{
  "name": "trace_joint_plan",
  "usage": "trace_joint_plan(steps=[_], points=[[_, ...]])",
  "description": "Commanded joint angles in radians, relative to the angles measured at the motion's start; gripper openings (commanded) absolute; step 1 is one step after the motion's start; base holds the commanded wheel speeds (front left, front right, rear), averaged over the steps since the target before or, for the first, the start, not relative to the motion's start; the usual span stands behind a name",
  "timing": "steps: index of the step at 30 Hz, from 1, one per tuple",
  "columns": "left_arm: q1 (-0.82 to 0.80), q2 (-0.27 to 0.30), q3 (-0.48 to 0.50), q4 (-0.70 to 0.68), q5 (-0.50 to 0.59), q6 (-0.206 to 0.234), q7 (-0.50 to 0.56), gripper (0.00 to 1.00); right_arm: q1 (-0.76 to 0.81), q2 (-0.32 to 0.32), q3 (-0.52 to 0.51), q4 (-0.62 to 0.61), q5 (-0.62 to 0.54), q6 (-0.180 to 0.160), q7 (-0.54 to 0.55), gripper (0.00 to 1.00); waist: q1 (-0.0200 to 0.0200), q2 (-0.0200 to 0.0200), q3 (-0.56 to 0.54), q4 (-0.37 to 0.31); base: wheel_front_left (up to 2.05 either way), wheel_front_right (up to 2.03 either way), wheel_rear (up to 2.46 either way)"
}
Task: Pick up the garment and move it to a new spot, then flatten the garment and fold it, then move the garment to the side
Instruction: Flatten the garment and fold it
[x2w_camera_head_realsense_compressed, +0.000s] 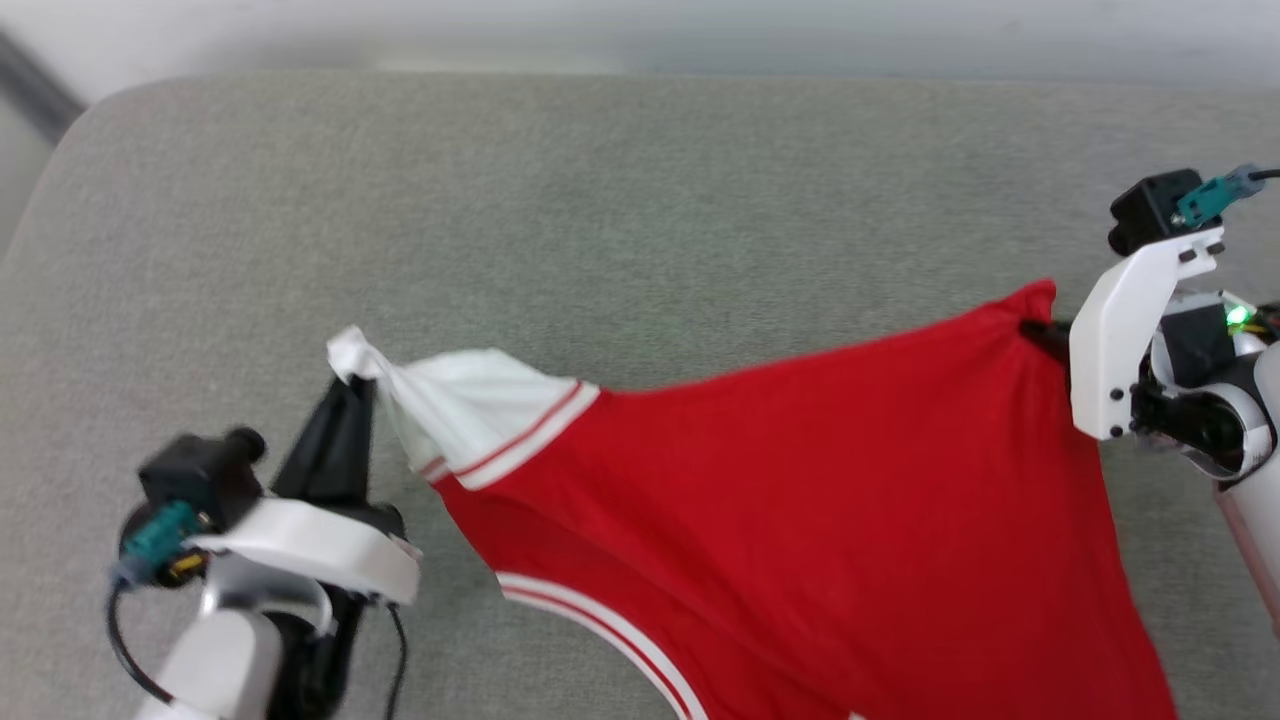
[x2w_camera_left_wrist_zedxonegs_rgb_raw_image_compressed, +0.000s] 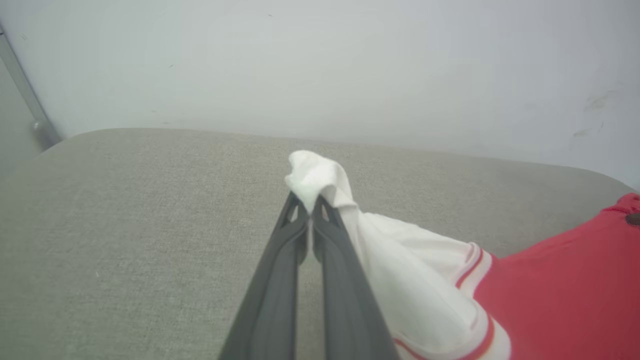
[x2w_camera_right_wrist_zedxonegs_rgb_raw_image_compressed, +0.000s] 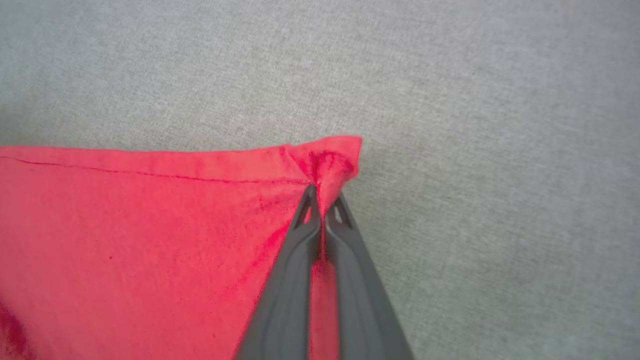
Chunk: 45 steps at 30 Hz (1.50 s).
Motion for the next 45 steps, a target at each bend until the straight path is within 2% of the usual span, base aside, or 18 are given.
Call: trace_joint_plan(steps=[1,5,6,8,15,21,26,30,37,45], points=[[-0.044,0.023,0.020,0.012,-0.012,-0.010,0.009,0.00,-0.023,0.017,-0.014,0.012,-0.026,-0.001,-0.042,0.00,-0.0001,0.0000,-0.046,-0.048,0.00,0.00,0.00],[-0.154,0.045,0.050,0.064,-0.043,-0.037,0.031,0.00,-0.059,0.058,-0.058,0.054,-0.086,-0.001,-0.144,0.00,-0.0001,0.0000,-0.087,-0.098,0.00,0.00,0.00],[-0.255,0.056,0.063,0.131,-0.060,-0.048,0.050,0.00,-0.101,0.098,-0.089,0.096,-0.131,-0.001,-0.214,0.00,-0.0001,0.0000,-0.104,-0.131,0.00,0.00,0.00],[-0.332,0.062,0.069,0.187,-0.063,-0.055,0.056,0.00,-0.138,0.122,-0.118,0.126,-0.154,-0.001,-0.261,0.00,-0.0001,0.0000,-0.108,-0.149,0.00,0.00,0.00],[-0.640,0.094,0.061,0.384,-0.025,-0.077,0.054,0.00,-0.322,0.189,-0.229,0.232,-0.238,-0.001,-0.408,0.00,-0.0001,0.0000,-0.062,-0.192,0.00,0.00,0.00],[-0.937,0.124,0.062,0.517,0.013,-0.088,0.017,0.00,-0.514,0.196,-0.312,0.276,-0.296,-0.001,-0.510,0.00,-0.0001,0.0000,0.026,-0.201,0.00,0.00,0.00],[-1.142,0.145,0.061,0.586,0.039,-0.094,-0.017,0.00,-0.670,0.178,-0.359,0.280,-0.335,-0.001,-0.584,0.00,-0.0001,0.0000,0.111,-0.195,0.00,0.00,0.00],[-1.280,0.153,0.066,0.617,0.031,-0.120,-0.037,0.00,-0.782,0.161,-0.373,0.275,-0.363,-0.002,-0.610,0.00,-0.0001,0.0000,0.196,-0.183,0.00,0.00,0.00],[-1.431,0.162,0.053,0.689,0.031,-0.147,-0.047,0.00,-0.920,0.151,-0.374,0.288,-0.384,-0.002,-0.640,0.00,-0.0001,0.0000,0.342,-0.162,0.00,0.00,0.00],[-1.473,0.143,0.032,0.783,0.017,-0.169,-0.071,0.00,-0.956,0.174,-0.342,0.346,-0.369,-0.002,-0.680,0.00,-0.0001,0.0000,0.421,-0.156,0.00,0.00,0.00]])
